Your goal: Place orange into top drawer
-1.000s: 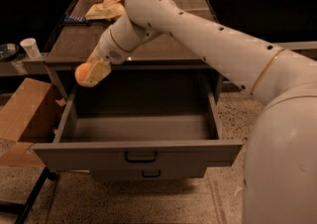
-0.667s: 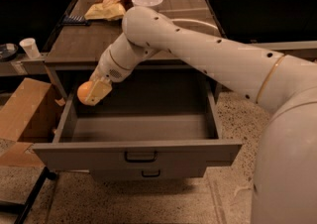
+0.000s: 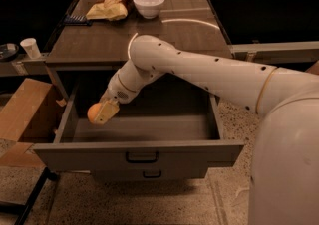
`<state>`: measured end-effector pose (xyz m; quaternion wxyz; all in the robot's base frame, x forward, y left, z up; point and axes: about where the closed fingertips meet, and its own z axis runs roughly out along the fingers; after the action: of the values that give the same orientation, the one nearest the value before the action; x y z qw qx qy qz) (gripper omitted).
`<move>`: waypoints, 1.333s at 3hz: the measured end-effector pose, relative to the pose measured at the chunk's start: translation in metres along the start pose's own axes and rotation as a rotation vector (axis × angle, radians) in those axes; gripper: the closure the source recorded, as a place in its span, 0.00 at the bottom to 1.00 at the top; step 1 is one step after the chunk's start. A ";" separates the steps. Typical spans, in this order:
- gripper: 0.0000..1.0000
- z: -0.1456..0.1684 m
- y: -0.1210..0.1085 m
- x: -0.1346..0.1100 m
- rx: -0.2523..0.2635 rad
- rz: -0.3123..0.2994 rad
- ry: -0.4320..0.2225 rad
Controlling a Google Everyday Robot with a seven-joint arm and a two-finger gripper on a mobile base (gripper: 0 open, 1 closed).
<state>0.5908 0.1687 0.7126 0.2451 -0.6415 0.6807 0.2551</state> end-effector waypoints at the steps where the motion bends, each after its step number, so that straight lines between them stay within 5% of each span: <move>1: 0.37 0.017 -0.005 0.019 -0.023 0.032 0.005; 3: 0.00 0.025 -0.018 0.031 -0.023 0.056 -0.022; 4: 0.00 0.005 -0.017 0.020 0.006 0.035 -0.090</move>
Offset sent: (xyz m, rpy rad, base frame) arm 0.0207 -0.0116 -0.0505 0.0039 0.0708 -0.0356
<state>0.6066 0.1561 0.6953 0.2730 -0.6165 0.6810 0.2857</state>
